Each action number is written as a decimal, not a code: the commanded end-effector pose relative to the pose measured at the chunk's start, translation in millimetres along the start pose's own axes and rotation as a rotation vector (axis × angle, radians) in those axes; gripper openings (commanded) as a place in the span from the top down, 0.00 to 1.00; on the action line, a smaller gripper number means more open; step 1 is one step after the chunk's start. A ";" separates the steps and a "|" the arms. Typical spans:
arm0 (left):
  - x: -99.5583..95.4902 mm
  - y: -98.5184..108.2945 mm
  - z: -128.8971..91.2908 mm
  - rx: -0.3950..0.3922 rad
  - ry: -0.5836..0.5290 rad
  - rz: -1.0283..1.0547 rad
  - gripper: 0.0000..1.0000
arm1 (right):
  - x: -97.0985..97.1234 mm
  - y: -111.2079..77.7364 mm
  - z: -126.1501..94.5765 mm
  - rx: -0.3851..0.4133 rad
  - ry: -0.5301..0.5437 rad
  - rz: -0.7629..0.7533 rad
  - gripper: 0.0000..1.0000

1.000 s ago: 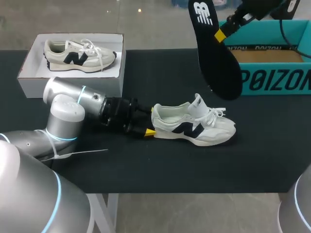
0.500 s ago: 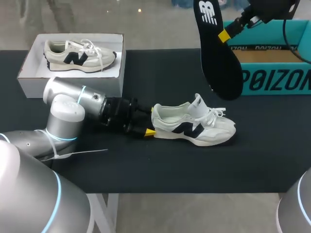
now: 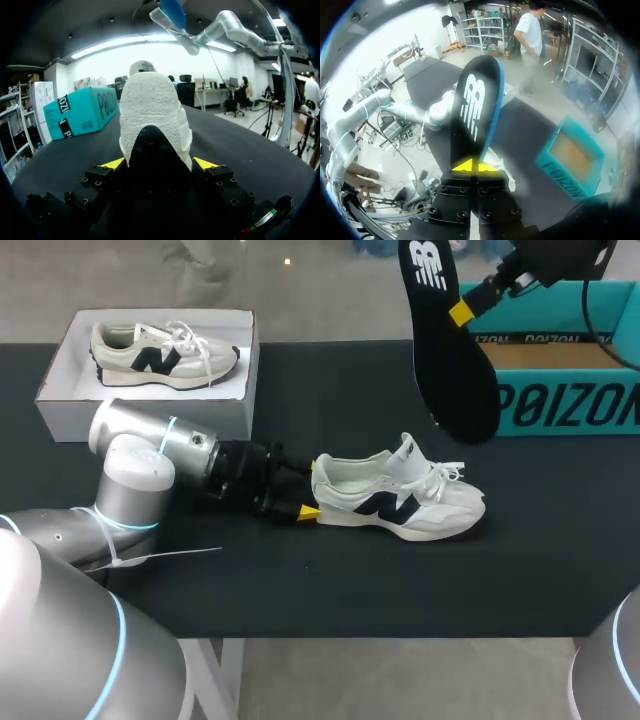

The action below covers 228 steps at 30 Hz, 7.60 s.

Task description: Take the shoe out of the shoebox, open the shoe tongue, remove and reinsert the insole, then place the shoe into the shoebox

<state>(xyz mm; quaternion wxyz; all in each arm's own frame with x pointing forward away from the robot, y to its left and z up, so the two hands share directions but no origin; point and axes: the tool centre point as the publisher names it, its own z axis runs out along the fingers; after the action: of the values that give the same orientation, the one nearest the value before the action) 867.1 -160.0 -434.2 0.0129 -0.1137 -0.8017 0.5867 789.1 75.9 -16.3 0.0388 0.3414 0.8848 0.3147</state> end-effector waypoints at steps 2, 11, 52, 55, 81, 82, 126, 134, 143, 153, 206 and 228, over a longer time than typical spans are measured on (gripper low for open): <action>-0.2 4.0 1.8 0.001 0.000 0.001 1.00 | -7.6 -5.3 -12.2 -0.020 0.028 -0.001 1.00; -0.2 4.0 1.8 0.001 0.000 0.001 1.00 | 19.3 -45.0 -23.2 -0.070 0.055 0.076 1.00; 0.0 -14.3 -21.6 -0.295 -0.023 0.075 0.00 | 52.7 -22.1 -17.2 -0.046 0.077 0.054 1.00; 4.5 -12.2 -30.6 -0.393 -0.003 0.053 0.00 | 52.7 -22.1 -17.2 -0.046 0.077 0.054 1.00; -7.5 -90.3 -55.0 -0.914 0.205 0.095 0.00 | 52.7 -22.1 -17.2 -0.046 0.077 0.054 1.00; -6.5 -90.0 -55.8 -0.916 0.202 0.089 0.00 | 52.7 -22.1 -17.2 -0.046 0.077 0.054 1.00; -71.7 -102.4 14.1 -0.893 0.125 0.197 0.00 | 62.5 -28.7 -48.2 -0.068 0.042 0.069 1.00; -77.3 -73.8 41.9 -0.859 0.157 0.155 0.00 | 62.5 -28.7 -48.2 -0.068 0.042 0.069 1.00; -70.2 -61.5 56.7 -0.865 0.182 0.116 0.00 | 62.5 -28.7 -48.2 -0.068 0.042 0.069 1.00; -49.3 -60.9 67.0 -0.841 0.242 0.088 1.00 | 62.5 -28.7 -48.2 -0.068 0.042 0.069 1.00; -47.0 -124.9 89.6 -0.718 1.513 0.703 1.00 | 62.5 -28.7 -48.2 -0.068 0.042 0.069 1.00; -29.0 -100.9 109.6 -0.740 1.530 0.683 1.00 | 62.5 -28.7 -48.2 -0.068 0.042 0.069 1.00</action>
<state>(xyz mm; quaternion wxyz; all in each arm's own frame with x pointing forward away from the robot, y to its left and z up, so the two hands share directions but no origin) 857.2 -293.2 -368.5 0.2999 -0.6993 -0.6466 0.0549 708.6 71.8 13.7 0.0224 0.3631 0.8611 0.3552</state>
